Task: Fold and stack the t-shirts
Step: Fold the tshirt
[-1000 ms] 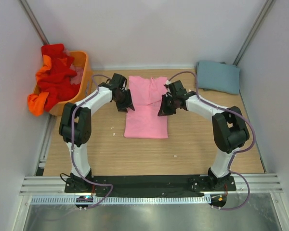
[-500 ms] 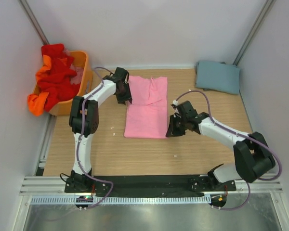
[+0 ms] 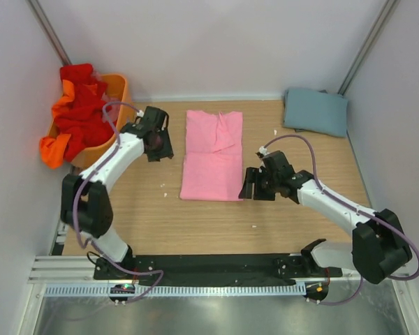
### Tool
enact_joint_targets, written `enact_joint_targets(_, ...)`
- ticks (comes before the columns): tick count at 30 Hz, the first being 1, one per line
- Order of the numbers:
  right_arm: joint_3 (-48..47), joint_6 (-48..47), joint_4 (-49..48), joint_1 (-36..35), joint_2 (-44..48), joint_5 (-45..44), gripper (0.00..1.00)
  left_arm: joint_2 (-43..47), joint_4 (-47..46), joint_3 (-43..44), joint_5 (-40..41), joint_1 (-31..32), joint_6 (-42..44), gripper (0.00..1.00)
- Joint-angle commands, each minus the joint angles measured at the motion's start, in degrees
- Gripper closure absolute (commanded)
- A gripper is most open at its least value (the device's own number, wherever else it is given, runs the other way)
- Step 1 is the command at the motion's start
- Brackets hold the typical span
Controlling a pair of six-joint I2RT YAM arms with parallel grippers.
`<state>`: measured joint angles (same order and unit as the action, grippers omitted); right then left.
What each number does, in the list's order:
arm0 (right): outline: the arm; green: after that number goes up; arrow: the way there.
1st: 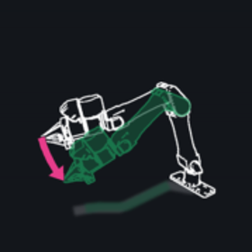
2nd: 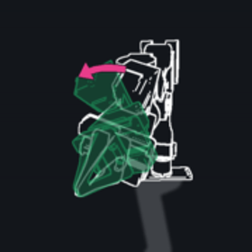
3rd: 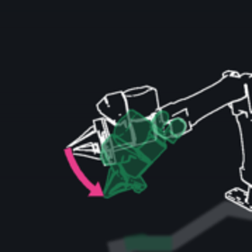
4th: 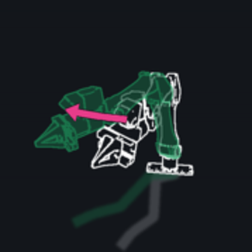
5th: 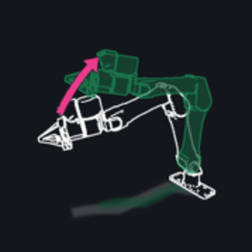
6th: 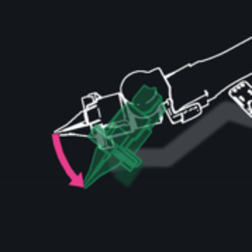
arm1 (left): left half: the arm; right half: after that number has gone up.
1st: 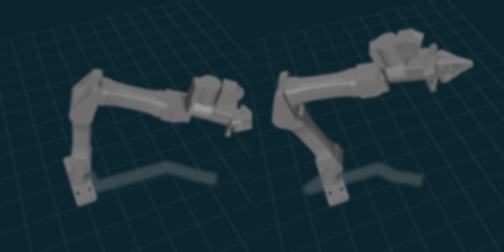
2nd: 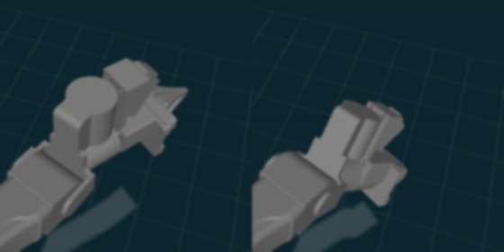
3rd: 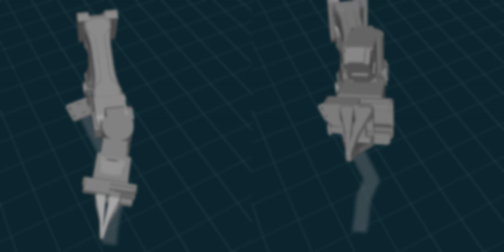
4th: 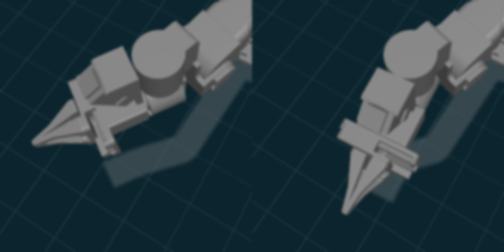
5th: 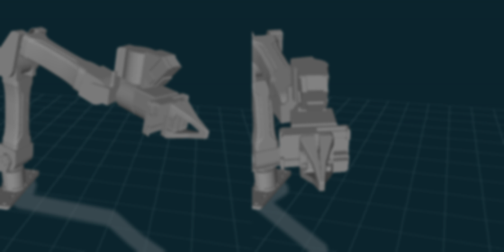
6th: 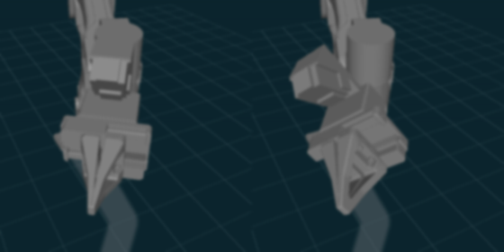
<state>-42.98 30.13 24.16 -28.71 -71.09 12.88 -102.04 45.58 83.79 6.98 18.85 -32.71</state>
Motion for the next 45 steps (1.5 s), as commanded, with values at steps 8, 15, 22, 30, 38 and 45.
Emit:
enact_joint_targets(8,6.16,4.5,-12.29,-0.03,-7.74,0.48,0.34,25.3,-19.8,-32.0,-14.09,0.13,-6.93,0.53)
enact_joint_targets(15,6.07,4.59,-17.22,-0.03,-15.91,-0.49,0.35,24.0,-30.1,-41.77,-19.46,0.13,-10.62,0.44)
enact_joint_targets(22,8.61,5.64,-20.65,-0.03,-17.94,0.56,0.43,23.38,-38.89,-48.45,-21.13,0.4,-14.22,0.43)
enact_joint_targets(30,9.58,5.55,-21.44,-0.03,-18.73,0.83,0.49,20.92,-42.59,-50.56,-21.04,1.01,-15.1,0.45)
enact_joint_targets(38,10.02,6.17,-22.32,-0.03,-19.09,1.62,0.59,18.72,-45.32,-52.24,-20.78,2.33,-16.86,0.63)
enact_joint_targets(45,10.55,6.08,-20.3,-0.03,-17.33,0.3,0.64,18.28,-45.32,-52.24,-19.64,3.38,-17.3,0.94)
